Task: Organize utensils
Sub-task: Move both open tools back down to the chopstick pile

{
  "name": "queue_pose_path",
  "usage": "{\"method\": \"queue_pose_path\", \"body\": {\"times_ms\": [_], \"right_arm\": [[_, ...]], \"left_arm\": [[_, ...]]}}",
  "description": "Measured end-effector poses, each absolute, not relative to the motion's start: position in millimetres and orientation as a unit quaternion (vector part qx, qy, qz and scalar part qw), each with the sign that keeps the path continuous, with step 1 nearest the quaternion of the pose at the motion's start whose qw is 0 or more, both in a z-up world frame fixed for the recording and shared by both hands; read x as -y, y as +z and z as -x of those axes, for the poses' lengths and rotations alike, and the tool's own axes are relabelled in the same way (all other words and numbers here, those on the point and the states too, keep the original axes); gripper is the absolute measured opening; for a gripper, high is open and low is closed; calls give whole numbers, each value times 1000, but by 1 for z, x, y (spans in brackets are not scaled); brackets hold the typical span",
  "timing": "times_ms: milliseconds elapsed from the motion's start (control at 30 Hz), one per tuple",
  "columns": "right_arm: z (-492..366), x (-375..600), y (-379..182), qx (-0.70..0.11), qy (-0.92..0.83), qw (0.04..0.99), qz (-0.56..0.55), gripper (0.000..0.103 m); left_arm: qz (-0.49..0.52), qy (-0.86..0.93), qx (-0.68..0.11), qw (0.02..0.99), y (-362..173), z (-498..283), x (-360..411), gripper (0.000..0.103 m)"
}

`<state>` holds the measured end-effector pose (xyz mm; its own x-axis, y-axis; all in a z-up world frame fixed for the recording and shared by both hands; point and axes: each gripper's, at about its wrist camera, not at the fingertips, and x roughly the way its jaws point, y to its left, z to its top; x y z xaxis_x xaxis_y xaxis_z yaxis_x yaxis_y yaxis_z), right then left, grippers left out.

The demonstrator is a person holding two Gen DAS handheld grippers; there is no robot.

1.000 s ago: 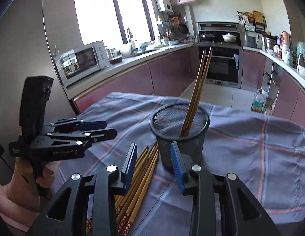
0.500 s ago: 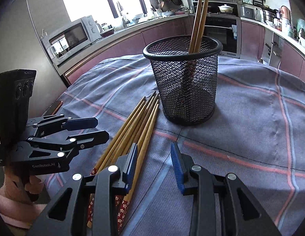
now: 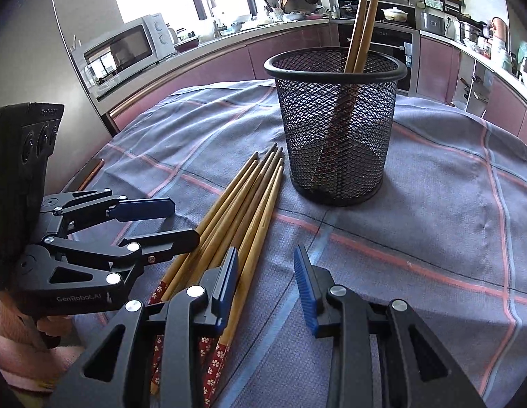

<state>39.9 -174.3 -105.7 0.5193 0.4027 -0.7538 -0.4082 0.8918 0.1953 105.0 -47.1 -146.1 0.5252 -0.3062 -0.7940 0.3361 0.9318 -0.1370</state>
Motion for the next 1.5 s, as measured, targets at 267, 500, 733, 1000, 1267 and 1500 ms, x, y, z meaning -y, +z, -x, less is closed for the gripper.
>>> {"method": "queue_pose_path", "body": {"times_ms": [267, 500, 733, 1000, 1267, 1500], "right_arm": [[-41, 176, -107, -435, 228, 871, 5, 31], [-41, 177, -106, -434, 223, 873, 10, 31], [-44, 173, -106, -435, 218, 874, 20, 30], [-54, 161, -108, -432, 211, 876, 36, 30], [-59, 155, -107, -433, 211, 875, 41, 22], [-63, 152, -108, -434, 211, 875, 45, 19]], "left_arm": [[-23, -186, -455, 871, -147, -106, 45, 50], [-35, -181, -459, 869, -147, -102, 46, 49], [-30, -175, -463, 868, -147, -115, 47, 42], [-28, -171, -465, 868, -147, -124, 52, 21], [-15, -162, -468, 868, -149, -126, 47, 17], [-25, -158, -467, 870, -149, -128, 50, 19]]}}
